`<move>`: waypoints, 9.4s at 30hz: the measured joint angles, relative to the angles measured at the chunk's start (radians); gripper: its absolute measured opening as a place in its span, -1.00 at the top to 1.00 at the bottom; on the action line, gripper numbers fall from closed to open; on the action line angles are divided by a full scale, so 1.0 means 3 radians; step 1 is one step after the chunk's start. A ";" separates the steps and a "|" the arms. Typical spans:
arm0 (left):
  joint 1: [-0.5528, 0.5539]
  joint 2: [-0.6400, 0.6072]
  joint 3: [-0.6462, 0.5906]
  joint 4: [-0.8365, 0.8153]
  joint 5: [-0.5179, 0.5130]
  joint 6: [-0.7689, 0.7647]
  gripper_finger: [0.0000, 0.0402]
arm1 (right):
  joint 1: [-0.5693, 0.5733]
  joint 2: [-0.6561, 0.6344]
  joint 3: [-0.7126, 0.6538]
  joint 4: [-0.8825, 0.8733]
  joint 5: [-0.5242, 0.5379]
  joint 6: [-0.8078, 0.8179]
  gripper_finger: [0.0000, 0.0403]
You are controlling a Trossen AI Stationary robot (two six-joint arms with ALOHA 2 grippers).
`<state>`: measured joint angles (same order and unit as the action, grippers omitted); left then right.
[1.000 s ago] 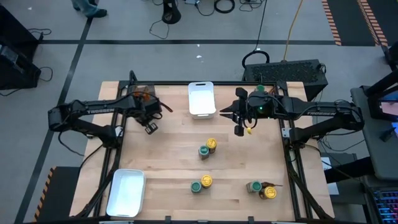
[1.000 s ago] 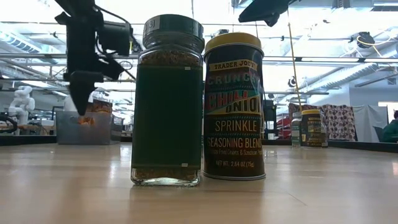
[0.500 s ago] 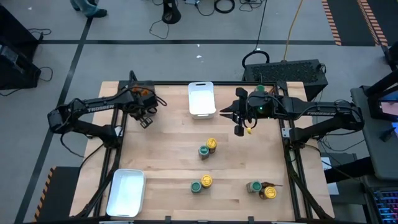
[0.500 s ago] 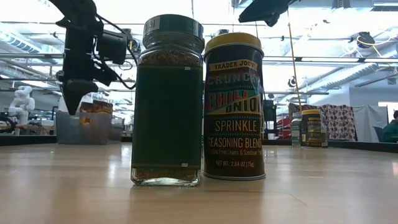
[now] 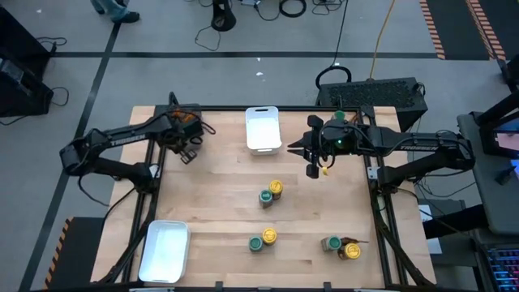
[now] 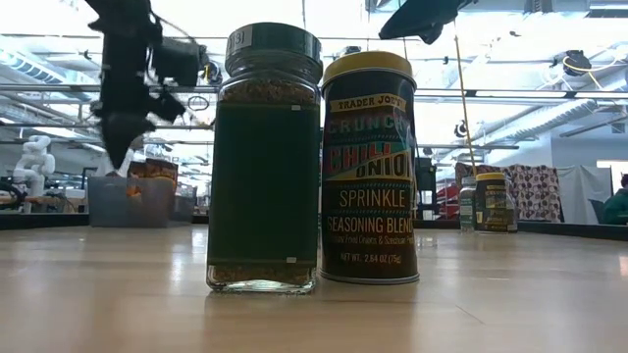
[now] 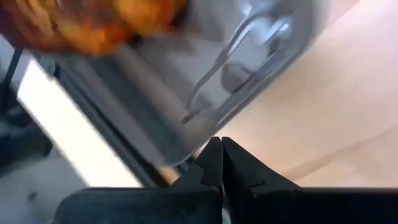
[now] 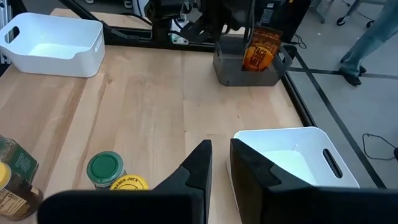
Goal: Sort spices by type
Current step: Put the top orange seasoning pack into the black bin
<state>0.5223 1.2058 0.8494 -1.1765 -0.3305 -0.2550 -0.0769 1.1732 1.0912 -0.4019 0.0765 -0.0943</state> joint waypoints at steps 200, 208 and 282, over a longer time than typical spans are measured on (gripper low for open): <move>-0.0975 -0.0792 0.0529 0.1585 0.0728 -0.0269 0.36 | 0.0006 0.3016 0.1701 0.0467 -0.0099 0.0794 1.00; -0.0975 -0.0792 0.0529 0.1592 0.0728 -0.0300 0.36 | 0.0007 0.3016 0.1701 0.0459 -0.0098 0.0628 0.91; -0.1284 0.1027 0.0510 0.1776 0.1157 0.1835 0.38 | -0.0108 0.1431 0.1699 -0.1523 -0.0086 0.0755 0.08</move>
<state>0.1371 1.5139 1.0024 -0.6437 0.0165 0.2957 -0.1093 1.6024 1.6009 -0.8587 0.0505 0.1322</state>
